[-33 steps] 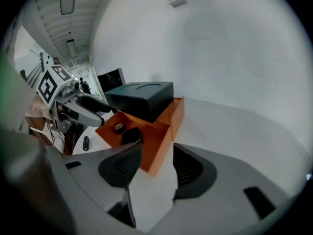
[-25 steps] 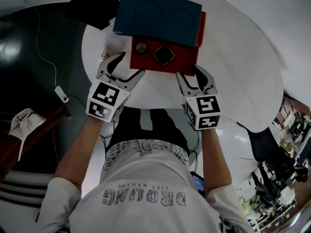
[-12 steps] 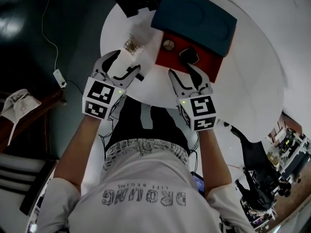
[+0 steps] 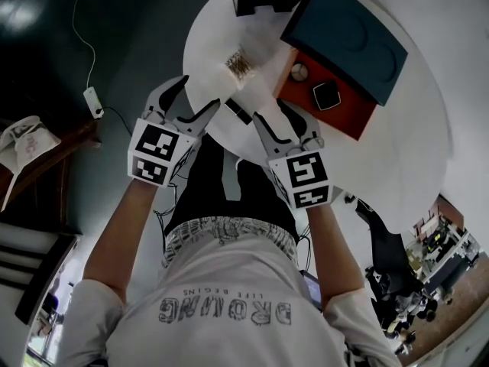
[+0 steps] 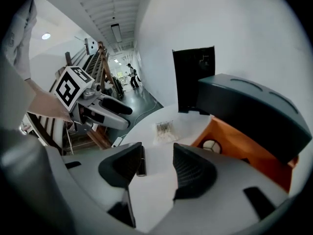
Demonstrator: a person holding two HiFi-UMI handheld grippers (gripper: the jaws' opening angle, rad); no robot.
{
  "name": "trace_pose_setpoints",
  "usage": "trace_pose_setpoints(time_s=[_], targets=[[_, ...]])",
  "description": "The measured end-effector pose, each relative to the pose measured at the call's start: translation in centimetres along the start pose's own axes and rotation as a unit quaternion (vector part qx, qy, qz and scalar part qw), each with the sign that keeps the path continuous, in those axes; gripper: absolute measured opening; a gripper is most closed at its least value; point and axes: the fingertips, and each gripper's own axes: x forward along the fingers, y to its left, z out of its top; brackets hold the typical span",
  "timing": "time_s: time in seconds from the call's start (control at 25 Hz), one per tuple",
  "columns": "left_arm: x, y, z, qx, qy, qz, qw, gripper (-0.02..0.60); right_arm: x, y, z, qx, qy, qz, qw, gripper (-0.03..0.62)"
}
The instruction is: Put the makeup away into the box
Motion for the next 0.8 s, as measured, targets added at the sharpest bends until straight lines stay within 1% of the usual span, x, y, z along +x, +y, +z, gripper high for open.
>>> trace_pose_setpoints(time_s=[0.2, 0.32, 0.6, 0.8], targets=[[-1.0, 1.7, -1.5, -0.016, 0.001, 0.013, 0.9998, 0.33, 2.0, 2.5, 0.3, -0.013, 0.008, 0.027, 1.0, 0.213], [-1.4, 2.5, -2.6, -0.023, 0.003, 0.019, 0.9995, 0.328, 3.2, 3.4, 0.1, -0.018, 0.017, 0.037, 0.999, 0.213], [-2.6, 3.7, -4.4, -0.046, 0.004, 0.033, 0.9984, 0.329, 5.5, 4.6, -1.5, -0.039, 0.048, 0.048, 0.997, 0.21], [-2.9, 4.3, -5.2, -0.056, 0.002, 0.039, 0.9976, 0.329, 6.8, 4.8, -2.6, -0.057, 0.068, 0.047, 0.995, 0.199]])
